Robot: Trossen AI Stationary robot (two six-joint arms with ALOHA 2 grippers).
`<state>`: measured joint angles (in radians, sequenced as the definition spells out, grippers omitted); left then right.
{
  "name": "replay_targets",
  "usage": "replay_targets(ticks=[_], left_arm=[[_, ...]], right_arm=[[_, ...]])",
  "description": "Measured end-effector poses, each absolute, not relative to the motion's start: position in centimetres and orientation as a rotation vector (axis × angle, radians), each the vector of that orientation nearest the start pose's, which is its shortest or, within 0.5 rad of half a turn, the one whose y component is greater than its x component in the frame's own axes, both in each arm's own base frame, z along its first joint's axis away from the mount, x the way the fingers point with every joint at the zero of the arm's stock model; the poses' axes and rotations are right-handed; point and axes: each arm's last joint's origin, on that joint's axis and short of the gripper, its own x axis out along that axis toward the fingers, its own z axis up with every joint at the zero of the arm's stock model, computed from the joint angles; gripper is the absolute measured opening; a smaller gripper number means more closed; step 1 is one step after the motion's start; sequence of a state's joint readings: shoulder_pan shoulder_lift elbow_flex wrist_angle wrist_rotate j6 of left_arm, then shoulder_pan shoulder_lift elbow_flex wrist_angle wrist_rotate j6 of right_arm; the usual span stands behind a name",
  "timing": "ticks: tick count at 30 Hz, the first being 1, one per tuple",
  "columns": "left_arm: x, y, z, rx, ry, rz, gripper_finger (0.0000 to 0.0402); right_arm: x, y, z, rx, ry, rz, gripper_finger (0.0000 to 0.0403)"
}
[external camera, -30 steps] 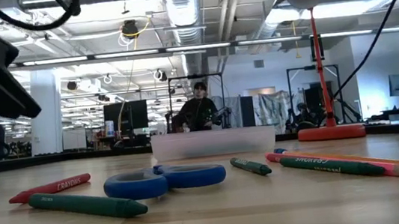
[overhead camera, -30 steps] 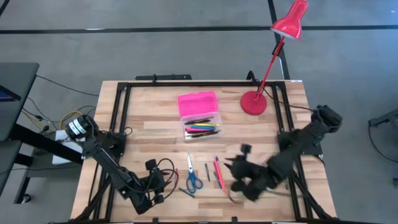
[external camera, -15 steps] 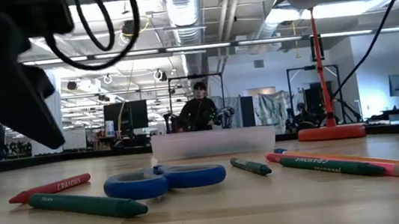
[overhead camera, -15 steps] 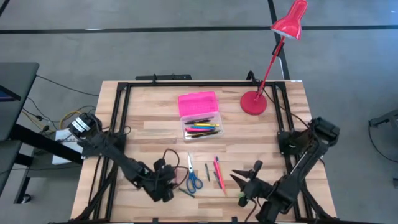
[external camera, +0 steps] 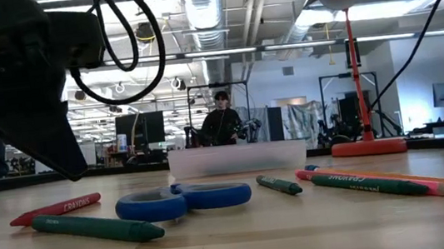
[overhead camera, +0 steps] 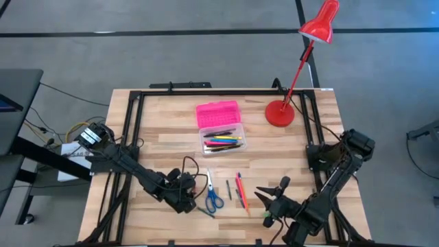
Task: Pick & place school supplies into a supply box
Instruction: Put the red crayon into the pink supply box
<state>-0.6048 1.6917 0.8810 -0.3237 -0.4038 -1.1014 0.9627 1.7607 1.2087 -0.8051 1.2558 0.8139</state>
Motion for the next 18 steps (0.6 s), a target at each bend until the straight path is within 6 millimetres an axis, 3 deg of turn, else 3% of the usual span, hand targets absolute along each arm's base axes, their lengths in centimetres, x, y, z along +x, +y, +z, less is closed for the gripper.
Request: replay_targets(ticks=[18], left_arm=[[26.2,-16.7,13.1,-0.458,0.955,0.376,0.0155]], right_arm=[[21.1,25.0,21.1,-0.435,0.436,-0.449,0.0079]])
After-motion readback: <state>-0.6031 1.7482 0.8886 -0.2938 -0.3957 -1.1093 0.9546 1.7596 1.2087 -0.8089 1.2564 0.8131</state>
